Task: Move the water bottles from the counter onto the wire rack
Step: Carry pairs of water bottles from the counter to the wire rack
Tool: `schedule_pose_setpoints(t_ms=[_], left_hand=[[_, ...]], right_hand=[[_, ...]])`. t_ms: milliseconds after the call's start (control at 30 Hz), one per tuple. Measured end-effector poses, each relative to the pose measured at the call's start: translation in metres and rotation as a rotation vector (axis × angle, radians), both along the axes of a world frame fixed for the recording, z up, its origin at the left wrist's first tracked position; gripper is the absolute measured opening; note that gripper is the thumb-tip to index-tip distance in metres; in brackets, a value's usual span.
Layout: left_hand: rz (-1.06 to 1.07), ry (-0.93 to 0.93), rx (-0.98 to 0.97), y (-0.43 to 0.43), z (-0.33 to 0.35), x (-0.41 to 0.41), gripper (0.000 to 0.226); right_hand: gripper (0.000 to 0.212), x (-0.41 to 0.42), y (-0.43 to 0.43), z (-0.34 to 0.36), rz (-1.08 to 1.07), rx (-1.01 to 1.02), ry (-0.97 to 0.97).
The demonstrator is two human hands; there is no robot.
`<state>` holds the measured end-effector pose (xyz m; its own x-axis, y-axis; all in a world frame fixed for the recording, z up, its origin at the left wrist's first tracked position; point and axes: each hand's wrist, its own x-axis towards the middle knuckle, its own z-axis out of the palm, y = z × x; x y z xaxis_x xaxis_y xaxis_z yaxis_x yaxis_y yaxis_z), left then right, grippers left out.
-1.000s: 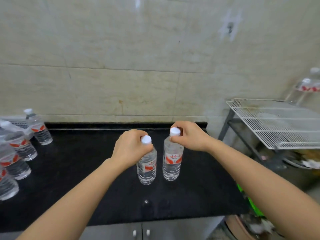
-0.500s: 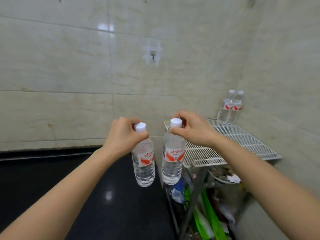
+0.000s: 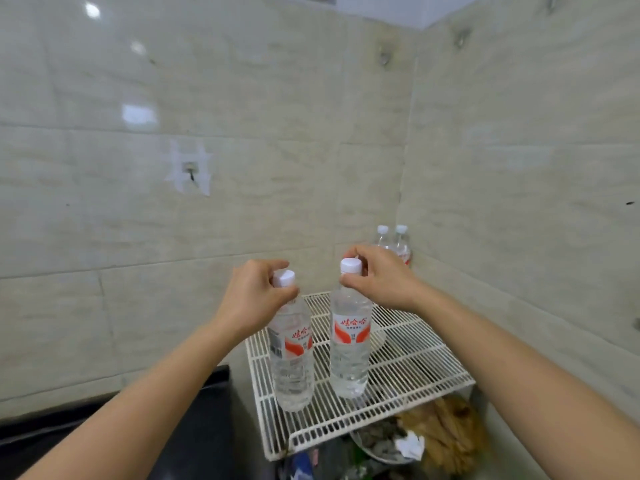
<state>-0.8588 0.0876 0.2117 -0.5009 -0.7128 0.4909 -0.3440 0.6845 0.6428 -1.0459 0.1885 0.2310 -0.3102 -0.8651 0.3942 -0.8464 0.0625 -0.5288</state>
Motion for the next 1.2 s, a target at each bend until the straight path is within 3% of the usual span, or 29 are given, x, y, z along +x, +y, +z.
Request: schedule_pose_setpoints(t_ms=[633, 1200], left_hand=[[-0.099, -0.015, 0.036, -0.180, -0.018, -0.220, 0.048], [-0.095, -0.066, 0.059, -0.227, -0.026, -0.280, 0.050]], right_hand=[[0.020, -0.192, -0.165, -0.012, -0.192, 0.188, 0.114], [0.030, -0.248, -0.244, -0.022, -0.147, 0.227, 0.146]])
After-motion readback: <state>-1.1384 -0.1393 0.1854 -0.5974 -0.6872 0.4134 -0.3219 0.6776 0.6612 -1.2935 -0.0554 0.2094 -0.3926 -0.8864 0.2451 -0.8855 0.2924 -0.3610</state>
